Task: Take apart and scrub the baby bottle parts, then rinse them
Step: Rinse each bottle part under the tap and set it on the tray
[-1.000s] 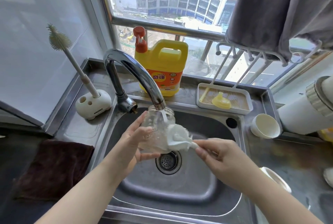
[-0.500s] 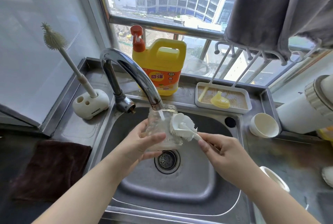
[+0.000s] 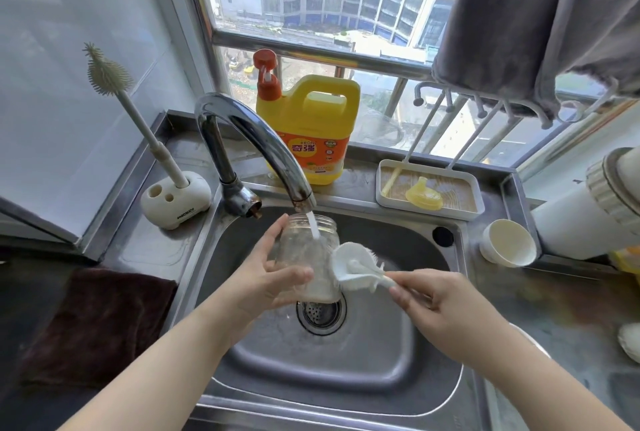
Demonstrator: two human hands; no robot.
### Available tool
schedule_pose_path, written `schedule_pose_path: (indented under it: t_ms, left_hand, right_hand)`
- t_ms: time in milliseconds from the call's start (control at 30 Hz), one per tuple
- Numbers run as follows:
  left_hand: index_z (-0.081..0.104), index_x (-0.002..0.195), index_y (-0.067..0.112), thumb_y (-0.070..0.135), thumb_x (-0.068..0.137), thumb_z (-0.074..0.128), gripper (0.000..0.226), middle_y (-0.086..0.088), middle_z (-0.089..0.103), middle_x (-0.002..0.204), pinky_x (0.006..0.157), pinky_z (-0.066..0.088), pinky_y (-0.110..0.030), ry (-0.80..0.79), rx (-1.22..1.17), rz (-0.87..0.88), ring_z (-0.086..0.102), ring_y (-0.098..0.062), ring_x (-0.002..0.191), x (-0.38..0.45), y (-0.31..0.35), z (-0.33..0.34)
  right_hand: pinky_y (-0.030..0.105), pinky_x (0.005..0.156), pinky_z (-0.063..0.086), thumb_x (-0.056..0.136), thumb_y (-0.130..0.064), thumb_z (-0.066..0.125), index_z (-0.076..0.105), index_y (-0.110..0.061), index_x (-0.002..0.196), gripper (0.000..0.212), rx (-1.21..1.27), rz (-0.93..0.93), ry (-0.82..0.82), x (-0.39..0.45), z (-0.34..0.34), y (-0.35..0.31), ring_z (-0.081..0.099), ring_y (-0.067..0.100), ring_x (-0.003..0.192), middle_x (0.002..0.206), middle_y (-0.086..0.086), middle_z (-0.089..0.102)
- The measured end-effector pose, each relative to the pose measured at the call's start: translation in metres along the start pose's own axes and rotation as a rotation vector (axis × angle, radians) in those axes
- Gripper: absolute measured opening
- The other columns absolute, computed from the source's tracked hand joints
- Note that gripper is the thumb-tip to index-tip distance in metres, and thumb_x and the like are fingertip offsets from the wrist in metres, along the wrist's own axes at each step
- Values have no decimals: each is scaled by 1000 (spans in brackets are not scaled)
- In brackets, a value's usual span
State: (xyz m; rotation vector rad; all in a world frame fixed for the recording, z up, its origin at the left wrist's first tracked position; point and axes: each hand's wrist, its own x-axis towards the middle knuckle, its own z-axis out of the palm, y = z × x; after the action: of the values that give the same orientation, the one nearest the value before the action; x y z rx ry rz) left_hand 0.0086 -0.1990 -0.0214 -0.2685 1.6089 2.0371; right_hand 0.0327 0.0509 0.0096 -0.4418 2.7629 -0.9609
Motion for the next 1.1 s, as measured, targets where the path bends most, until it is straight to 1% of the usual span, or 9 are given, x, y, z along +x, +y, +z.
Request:
schedule_pose_path:
  t_ms: [67, 133, 267, 533, 700, 800, 900, 1000, 1100]
  left_hand:
    - [28, 130, 57, 33, 44, 80, 103, -2, 73, 105, 83, 56, -38, 12, 32, 10, 69, -19, 98, -1, -1, 1]
    - [26, 130, 59, 36, 43, 80, 105, 1, 74, 99, 86, 54, -40, 27, 69, 22, 70, -16, 95, -3, 1, 0]
    - [28, 123, 64, 37, 40, 81, 102, -3, 68, 106, 81, 55, -32, 53, 197, 29, 67, -15, 97, -5, -1, -8]
    - [48, 124, 35, 31, 40, 83, 91, -8, 69, 106, 75, 56, -38, 50, 96, -22, 69, -19, 93, -5, -11, -7]
    - [40, 128, 39, 23, 52, 88, 91, 3, 75, 87, 68, 56, -28, 50, 59, -13, 71, -9, 85, -8, -7, -5]
    - [17, 136, 58, 38, 47, 88, 116, 3, 75, 91, 90, 50, -41, 59, 142, -30, 70, -10, 90, -9, -7, -3]
    - [22, 131, 62, 45, 46, 84, 107, -5, 71, 107, 91, 52, -46, 8, 120, -35, 68, -16, 98, -12, -6, 2]
    - [20, 133, 53, 45, 39, 89, 117, 0, 54, 130, 89, 54, -39, -97, 161, -35, 64, -15, 108, -17, -4, 5]
    - [10, 137, 47, 39, 31, 96, 137, 7, 51, 128, 90, 53, -39, -176, 156, -52, 67, -23, 104, -20, -2, 3]
  right_hand:
    - [12, 63, 40, 85, -47, 46, 36, -65, 111, 33, 16, 14, 18, 3, 2, 1, 57, -1, 75, 72, -24, 62]
    - [16, 62, 41, 86, -51, 43, 38, -63, 112, 30, 8, -4, -5, 5, 5, -3, 56, 4, 73, 70, -13, 62]
    - [23, 68, 47, 90, -41, 54, 66, -44, 108, 22, -35, 75, -11, 1, -1, 1, 58, 5, 73, 75, -10, 67]
    - [36, 69, 51, 92, -50, 41, 50, -51, 117, 27, -37, 33, 84, 20, 10, -18, 60, 8, 80, 81, -10, 65]
    - [22, 65, 47, 86, -35, 62, 66, -45, 101, 18, 36, 169, 80, 6, 8, -12, 59, -2, 72, 69, -24, 64]
    - [20, 58, 43, 72, -37, 78, 56, -54, 101, 40, 199, 194, 22, 5, 14, -25, 49, 5, 55, 57, -14, 54]
    - [11, 51, 31, 64, -29, 85, 56, -46, 109, 57, 354, 239, -69, 6, 19, -31, 35, 4, 49, 49, -14, 43]
    - [9, 52, 31, 65, -35, 81, 64, -38, 103, 42, 411, 236, -74, 7, 22, -32, 37, 1, 50, 51, -19, 48]
    - [12, 52, 33, 64, -44, 73, 68, -35, 91, 29, 515, 222, -77, 7, 23, -27, 38, 0, 50, 54, -15, 47]
